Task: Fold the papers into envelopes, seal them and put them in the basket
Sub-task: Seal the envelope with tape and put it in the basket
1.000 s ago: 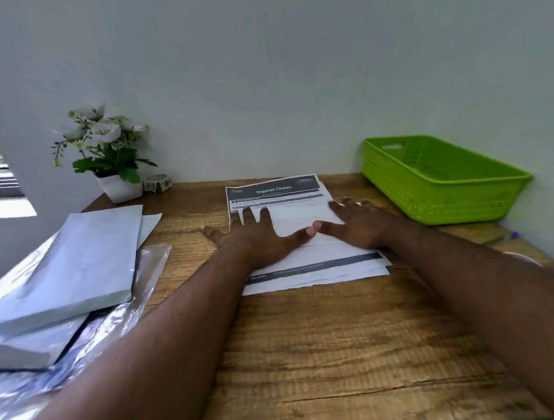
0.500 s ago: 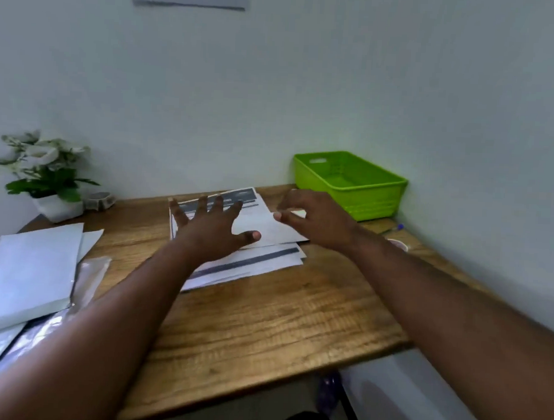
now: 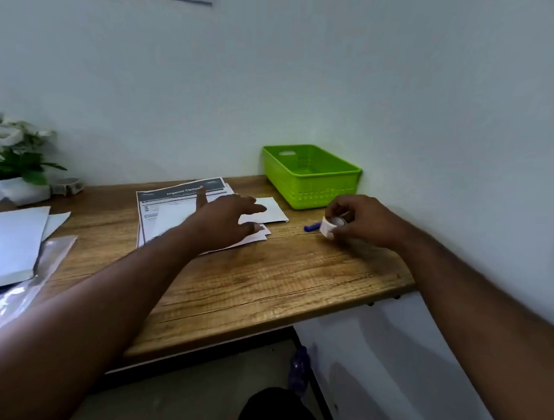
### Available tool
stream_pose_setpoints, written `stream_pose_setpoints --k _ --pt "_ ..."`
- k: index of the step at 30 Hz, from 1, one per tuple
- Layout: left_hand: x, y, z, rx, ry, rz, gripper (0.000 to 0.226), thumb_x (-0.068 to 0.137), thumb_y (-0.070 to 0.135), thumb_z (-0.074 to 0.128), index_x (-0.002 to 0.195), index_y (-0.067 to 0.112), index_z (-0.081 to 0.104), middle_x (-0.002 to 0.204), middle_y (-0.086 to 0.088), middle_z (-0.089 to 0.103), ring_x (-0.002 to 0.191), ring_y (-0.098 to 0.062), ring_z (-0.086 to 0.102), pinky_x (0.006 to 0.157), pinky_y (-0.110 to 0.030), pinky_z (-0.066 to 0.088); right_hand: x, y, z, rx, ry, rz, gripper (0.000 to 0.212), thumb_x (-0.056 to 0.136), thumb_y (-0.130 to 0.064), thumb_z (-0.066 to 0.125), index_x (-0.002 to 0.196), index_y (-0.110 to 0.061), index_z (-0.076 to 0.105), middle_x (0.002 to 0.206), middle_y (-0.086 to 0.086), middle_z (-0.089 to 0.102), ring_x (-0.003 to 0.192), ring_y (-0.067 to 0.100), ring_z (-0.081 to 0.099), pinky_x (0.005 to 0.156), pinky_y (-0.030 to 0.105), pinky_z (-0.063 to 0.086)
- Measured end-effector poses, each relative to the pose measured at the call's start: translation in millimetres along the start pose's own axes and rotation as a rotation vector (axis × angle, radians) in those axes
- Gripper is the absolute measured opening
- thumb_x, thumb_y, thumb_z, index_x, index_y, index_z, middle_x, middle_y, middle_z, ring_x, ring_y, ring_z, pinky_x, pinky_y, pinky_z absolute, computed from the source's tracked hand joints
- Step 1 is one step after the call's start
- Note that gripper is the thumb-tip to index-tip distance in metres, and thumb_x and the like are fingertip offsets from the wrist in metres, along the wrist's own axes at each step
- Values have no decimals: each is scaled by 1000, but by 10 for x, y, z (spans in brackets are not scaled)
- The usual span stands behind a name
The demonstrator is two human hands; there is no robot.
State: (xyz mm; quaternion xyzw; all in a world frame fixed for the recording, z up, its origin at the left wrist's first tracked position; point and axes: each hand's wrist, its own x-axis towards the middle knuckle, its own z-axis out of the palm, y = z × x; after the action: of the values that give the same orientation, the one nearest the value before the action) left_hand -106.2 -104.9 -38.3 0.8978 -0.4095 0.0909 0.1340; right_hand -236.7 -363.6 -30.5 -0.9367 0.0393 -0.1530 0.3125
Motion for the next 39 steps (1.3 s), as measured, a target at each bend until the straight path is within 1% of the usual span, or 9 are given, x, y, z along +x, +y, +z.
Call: stream_pose_setpoints --k 3,7,11,17,20,23,28,31,39 --pt "-87 -85 -106 -349 118 69 59 86 35 70 140 36 46 142 13 51 130 -10 48 107 -32 35 160 -377 177 368 17 -67 30 65 -8 85 89 -14 67 99 7 70 86 17 65 80 38 51" --pt "-220 -268 -312 -678 166 122 64 85 12 73 136 39 47 133 7 58 106 -12 64 85 -31 55 559 -904 487 680 -130 -178 16 69 1 78 83 -6 74 108 15 71 97 25 67 90 36 53" --pt "-271 -639 -417 -763 314 67 57 78 0 76 124 28 57 124 9 62 85 -16 70 84 -30 55 993 -1205 748 903 -283 -140 29 71 3 73 100 6 69 102 19 70 91 26 66 84 32 56" --pt "-303 -1150 -338 -759 431 -25 58 73 8 81 127 17 61 103 -1 70 91 -16 70 87 -32 56 1503 -1487 1275 1087 -399 -107 29 76 4 68 103 -4 61 92 11 70 85 23 69 73 33 57" --pt "-298 -1271 -233 -734 406 13 57 77 7 79 129 15 60 106 -1 71 97 -13 68 88 -25 53 1585 -1490 1515 1112 -362 -105 22 73 -1 71 92 -4 62 89 12 69 83 26 68 74 34 57" --pt "-282 -1373 -165 -685 478 -19 32 74 4 80 104 10 72 122 1 67 102 -8 67 88 -25 54 1614 -1416 1636 1162 -334 -92 17 72 -6 70 88 -2 66 96 16 70 88 29 68 79 35 57" --pt "-282 -1438 -153 -487 513 50 19 72 0 80 88 7 74 94 13 70 86 -2 67 74 -14 53 1641 -1381 1551 1144 -357 -91 32 71 -3 66 103 -3 67 99 13 72 92 23 69 83 32 57" --pt "-283 -1451 -170 -412 556 49 17 71 1 81 85 6 73 89 1 73 78 -9 68 70 -26 57 1630 -1381 1566 1011 -257 -141 22 73 3 68 95 0 70 97 18 72 93 30 69 86 37 56" --pt "-312 -1398 -223 -268 587 131 13 70 -3 80 79 1 71 88 -4 72 79 -12 64 67 -18 52 1577 -1454 1629 933 -152 -184 12 72 -1 73 84 -2 72 88 18 72 82 30 72 76 36 59"
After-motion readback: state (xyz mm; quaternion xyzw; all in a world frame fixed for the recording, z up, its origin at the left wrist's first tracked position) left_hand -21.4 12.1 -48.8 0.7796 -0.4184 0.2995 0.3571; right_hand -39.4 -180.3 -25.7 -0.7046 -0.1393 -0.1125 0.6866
